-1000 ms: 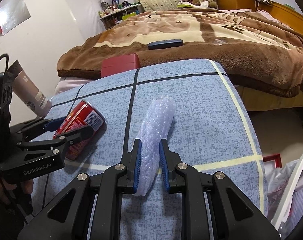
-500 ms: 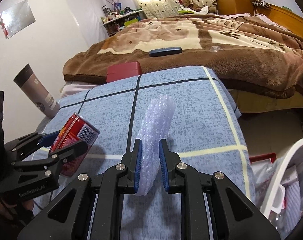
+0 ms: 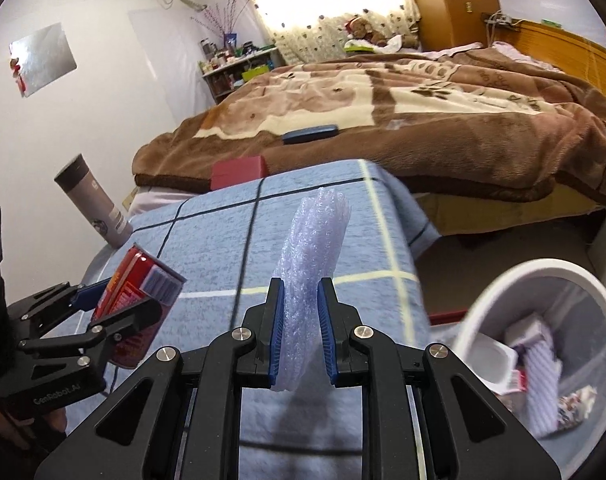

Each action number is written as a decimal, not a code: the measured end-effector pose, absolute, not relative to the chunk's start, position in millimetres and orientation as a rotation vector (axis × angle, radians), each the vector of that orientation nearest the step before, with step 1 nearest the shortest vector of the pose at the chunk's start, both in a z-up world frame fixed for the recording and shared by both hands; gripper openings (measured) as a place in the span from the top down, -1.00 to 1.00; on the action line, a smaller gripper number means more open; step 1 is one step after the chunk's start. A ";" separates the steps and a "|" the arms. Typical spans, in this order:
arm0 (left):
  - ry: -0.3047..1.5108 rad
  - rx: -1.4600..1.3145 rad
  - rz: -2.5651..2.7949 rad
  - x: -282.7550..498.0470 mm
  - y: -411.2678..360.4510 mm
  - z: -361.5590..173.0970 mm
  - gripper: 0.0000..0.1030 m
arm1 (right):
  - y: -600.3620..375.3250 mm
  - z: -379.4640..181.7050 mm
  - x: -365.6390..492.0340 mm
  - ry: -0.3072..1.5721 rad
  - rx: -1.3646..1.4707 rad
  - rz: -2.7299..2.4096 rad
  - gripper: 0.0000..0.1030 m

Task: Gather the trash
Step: 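Carry the bubble wrap and red can over the wastebasket with both tools, then open both tools to drop the bubble wrap and red can into the wastebasket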

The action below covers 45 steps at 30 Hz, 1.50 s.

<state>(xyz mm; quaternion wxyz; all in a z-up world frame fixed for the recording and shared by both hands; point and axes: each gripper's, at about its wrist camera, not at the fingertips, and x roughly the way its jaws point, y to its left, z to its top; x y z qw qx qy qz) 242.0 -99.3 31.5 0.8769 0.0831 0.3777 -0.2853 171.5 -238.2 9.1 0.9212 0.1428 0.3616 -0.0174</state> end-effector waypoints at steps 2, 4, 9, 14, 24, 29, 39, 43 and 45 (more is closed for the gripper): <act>0.774 0.174 -0.609 232.1 -108.5 36.8 -0.07 | -245.3 12.6 161.5 0.732 0.293 -0.049 0.66; 0.759 0.180 -0.628 222.7 -118.7 41.2 -0.07 | -252.7 15.4 151.5 0.722 0.290 -0.063 0.66; 0.746 0.183 -0.679 203.5 -151.4 47.0 -0.07 | -273.8 19.3 127.4 0.706 0.288 -0.104 0.66; 0.743 0.186 -0.741 185.5 -188.5 44.1 -0.07 | -307.2 18.9 103.1 0.705 0.286 -0.175 0.66; 0.774 0.206 -0.840 159.7 -261.0 30.2 -0.07 | -356.4 2.2 82.7 0.742 0.309 -0.286 0.66; 0.792 0.227 -0.865 146.6 -287.9 17.1 -0.07 | -373.6 -12.0 75.1 0.782 0.316 -0.320 0.66; 0.819 0.246 -0.831 142.2 -311.0 0.5 -0.07 | -396.6 -30.9 66.2 0.843 0.317 -0.354 0.64; 0.808 0.253 -0.816 139.3 -313.4 0.1 -0.13 | -400.7 -35.0 64.2 0.850 0.329 -0.373 0.55; 0.805 0.263 -0.797 139.2 -313.8 0.6 -0.20 | -403.4 -36.7 62.7 0.852 0.344 -0.367 0.41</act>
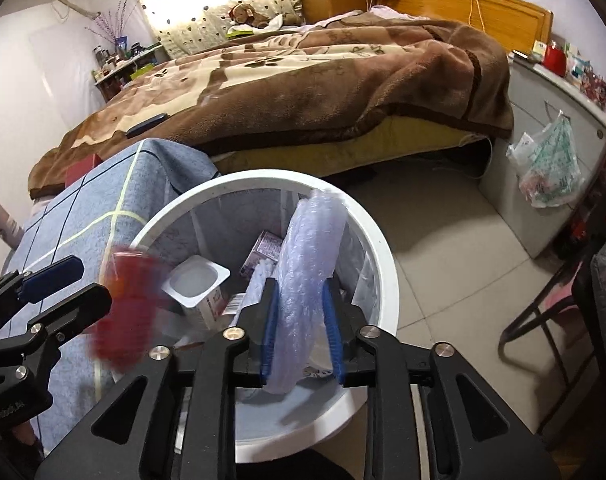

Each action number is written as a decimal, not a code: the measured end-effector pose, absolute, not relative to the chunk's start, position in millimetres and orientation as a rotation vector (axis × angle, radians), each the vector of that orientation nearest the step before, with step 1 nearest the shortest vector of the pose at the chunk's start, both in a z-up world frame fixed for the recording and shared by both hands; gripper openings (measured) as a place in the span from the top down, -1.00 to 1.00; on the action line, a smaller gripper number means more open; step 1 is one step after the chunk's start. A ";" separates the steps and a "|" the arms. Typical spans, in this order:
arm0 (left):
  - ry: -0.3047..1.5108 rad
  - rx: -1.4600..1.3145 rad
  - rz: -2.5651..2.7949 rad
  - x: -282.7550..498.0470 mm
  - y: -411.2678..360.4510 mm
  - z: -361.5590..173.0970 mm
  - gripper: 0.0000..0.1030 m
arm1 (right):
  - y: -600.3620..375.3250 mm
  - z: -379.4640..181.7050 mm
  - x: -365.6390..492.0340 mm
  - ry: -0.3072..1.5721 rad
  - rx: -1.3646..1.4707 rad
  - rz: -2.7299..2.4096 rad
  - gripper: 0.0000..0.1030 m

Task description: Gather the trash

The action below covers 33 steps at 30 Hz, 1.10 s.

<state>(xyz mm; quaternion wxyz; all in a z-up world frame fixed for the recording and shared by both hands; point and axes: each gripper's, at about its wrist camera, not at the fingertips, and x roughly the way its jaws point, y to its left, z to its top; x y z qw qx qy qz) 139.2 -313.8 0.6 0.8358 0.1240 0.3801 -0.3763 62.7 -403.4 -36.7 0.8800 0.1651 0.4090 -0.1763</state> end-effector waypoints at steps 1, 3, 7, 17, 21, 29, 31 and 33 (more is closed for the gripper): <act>0.800 0.260 -0.790 138.6 -312.6 1.2 -0.21 | -404.1 -36.9 61.8 0.850 0.345 -0.368 0.22; 0.808 0.244 -0.796 139.1 -310.2 1.2 -0.22 | -401.8 -35.8 58.9 0.841 0.339 -0.368 -0.04; 0.783 0.249 -0.767 134.2 -305.9 4.1 -0.33 | -398.9 -32.2 56.9 0.822 0.336 -0.360 -0.05; 0.733 0.213 -0.710 121.2 -282.3 16.7 -0.33 | -381.5 -19.4 42.6 0.761 0.314 -0.369 -0.05; 0.692 0.219 -0.650 110.6 -266.7 20.5 -0.34 | -371.7 -12.6 30.8 0.713 0.306 -0.378 -0.05; 0.641 0.170 -0.580 93.3 -233.2 23.6 -0.34 | -341.5 -8.3 10.4 0.628 0.256 -0.401 -0.05; 0.633 0.169 -0.557 87.4 -225.7 23.0 -0.34 | -334.8 -8.6 5.2 0.608 0.258 -0.403 -0.05; 0.630 0.158 -0.554 82.8 -219.4 22.5 -0.34 | -327.5 -7.4 1.1 0.587 0.250 -0.395 -0.05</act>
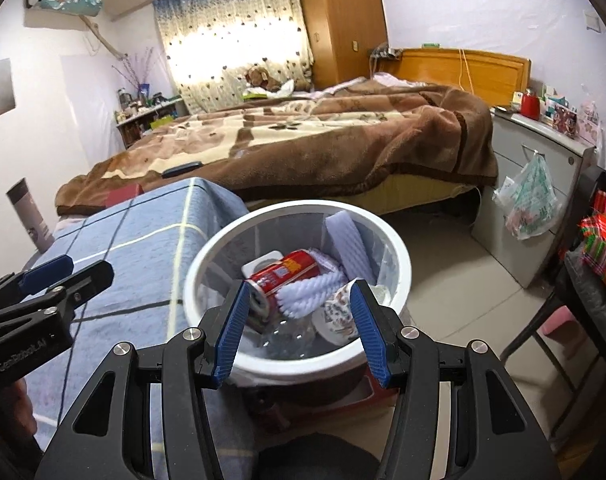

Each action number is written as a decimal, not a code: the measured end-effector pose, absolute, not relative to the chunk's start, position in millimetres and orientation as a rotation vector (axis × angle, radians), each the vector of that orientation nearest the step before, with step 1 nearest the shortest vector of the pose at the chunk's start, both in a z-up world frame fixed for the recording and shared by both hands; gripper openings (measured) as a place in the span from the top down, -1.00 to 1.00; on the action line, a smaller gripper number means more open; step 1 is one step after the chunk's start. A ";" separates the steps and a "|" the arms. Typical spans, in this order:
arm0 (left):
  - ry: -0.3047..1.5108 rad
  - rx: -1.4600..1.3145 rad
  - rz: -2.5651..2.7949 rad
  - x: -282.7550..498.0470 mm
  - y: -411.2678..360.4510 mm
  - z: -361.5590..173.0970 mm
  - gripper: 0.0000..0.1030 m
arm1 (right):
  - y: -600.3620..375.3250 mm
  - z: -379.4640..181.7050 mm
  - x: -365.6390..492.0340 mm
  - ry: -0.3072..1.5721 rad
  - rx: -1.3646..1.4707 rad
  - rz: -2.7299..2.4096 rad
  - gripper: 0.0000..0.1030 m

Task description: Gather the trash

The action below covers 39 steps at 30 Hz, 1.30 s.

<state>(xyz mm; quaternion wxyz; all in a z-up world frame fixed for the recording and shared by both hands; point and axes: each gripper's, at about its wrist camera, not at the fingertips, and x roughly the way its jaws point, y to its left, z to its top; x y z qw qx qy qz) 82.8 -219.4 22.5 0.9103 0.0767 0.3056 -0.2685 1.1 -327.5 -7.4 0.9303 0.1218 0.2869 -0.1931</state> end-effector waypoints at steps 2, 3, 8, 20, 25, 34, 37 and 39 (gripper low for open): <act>0.622 0.142 -0.552 77.2 -211.4 22.4 -0.34 | -322.2 -6.2 -0.7 0.574 0.240 -0.396 -0.05; 0.619 0.137 -0.546 74.5 -208.2 22.5 -0.34 | -319.0 -5.9 -1.7 0.569 0.233 -0.395 -0.05; 0.556 0.158 -0.510 58.6 -197.2 23.5 -0.34 | -309.1 -6.0 -9.5 0.527 0.227 -0.392 -0.05; 0.535 0.147 -0.468 46.1 -183.1 20.0 -0.34 | -290.3 -7.9 -12.8 0.507 0.190 -0.394 -0.05; 0.538 0.144 -0.457 44.9 -181.1 18.7 -0.34 | -286.5 -6.3 -16.3 0.497 0.192 -0.393 -0.05; 0.550 0.139 -0.462 44.4 -179.8 17.0 -0.34 | -285.3 -4.6 -16.7 0.494 0.201 -0.396 -0.05; 0.549 0.141 -0.461 43.0 -180.5 16.8 -0.34 | -284.5 -5.0 -16.3 0.495 0.200 -0.396 -0.05; 0.550 0.142 -0.458 43.2 -180.4 16.8 -0.34 | -284.6 -4.8 -16.5 0.494 0.200 -0.396 -0.05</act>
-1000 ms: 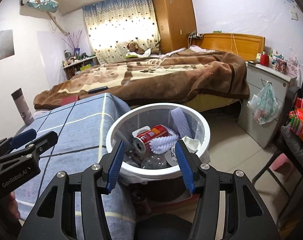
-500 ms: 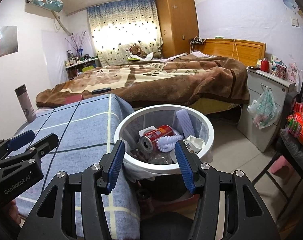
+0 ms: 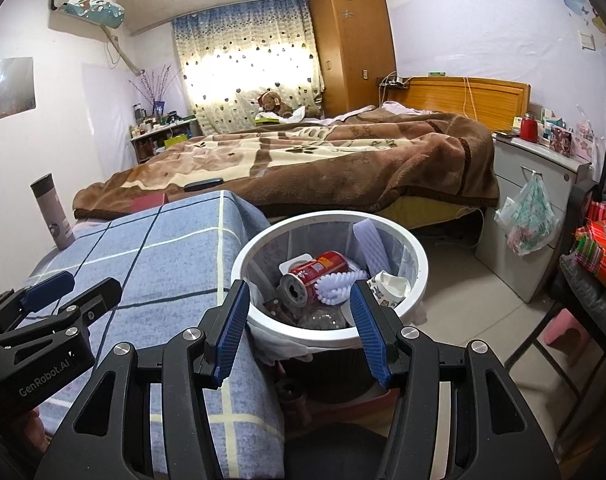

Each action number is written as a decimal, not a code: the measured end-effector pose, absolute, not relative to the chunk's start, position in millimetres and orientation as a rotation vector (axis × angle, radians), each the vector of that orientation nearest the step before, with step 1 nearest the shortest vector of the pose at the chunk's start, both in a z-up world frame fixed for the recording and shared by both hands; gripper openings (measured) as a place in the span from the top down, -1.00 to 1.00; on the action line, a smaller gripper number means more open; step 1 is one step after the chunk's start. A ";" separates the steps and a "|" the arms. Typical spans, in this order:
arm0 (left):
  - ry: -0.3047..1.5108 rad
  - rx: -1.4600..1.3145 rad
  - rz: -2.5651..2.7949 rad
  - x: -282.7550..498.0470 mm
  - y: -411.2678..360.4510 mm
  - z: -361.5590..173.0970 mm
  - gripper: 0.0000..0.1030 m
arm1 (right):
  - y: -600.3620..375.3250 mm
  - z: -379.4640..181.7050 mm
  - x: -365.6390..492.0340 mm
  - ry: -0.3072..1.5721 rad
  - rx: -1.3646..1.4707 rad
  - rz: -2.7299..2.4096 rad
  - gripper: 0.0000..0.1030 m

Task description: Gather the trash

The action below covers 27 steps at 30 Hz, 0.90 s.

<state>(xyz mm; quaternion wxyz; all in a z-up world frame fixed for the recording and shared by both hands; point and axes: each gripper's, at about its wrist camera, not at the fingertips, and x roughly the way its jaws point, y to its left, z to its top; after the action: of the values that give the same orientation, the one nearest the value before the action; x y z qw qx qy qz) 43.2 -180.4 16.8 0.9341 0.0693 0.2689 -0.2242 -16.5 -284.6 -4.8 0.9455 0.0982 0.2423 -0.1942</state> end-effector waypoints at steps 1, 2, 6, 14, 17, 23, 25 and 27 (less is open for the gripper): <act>0.550 0.140 -0.458 42.8 -180.2 16.4 -0.34 | -284.6 -4.2 -16.8 0.494 0.201 -0.397 -0.05; 0.551 0.142 -0.461 43.1 -180.3 16.2 -0.34 | -284.1 -4.7 -16.2 0.495 0.201 -0.398 -0.05; 0.551 0.140 -0.459 42.3 -180.6 15.7 -0.34 | -282.3 -4.8 -16.4 0.495 0.202 -0.394 -0.05; 0.551 0.138 -0.449 40.6 -179.7 15.7 -0.34 | -280.2 -4.9 -15.1 0.494 0.203 -0.400 -0.05; 0.552 0.133 -0.451 40.2 -179.4 15.7 -0.34 | -279.8 -4.8 -15.0 0.493 0.202 -0.401 -0.05; 0.552 0.132 -0.452 40.1 -179.6 15.9 -0.34 | -278.7 -4.0 -14.7 0.498 0.204 -0.399 -0.05; 0.551 0.131 -0.452 39.4 -179.4 15.7 -0.34 | -279.2 -3.9 -15.5 0.496 0.207 -0.397 -0.05; 0.551 0.134 -0.451 39.4 -179.2 15.2 -0.34 | -278.6 -3.8 -15.1 0.499 0.203 -0.402 -0.05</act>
<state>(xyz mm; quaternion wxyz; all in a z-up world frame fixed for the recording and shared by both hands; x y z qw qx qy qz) 39.4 -179.2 15.2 0.9351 0.0656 0.2695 -0.2205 -15.1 -278.6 -3.8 0.9442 0.0994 0.2447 -0.1970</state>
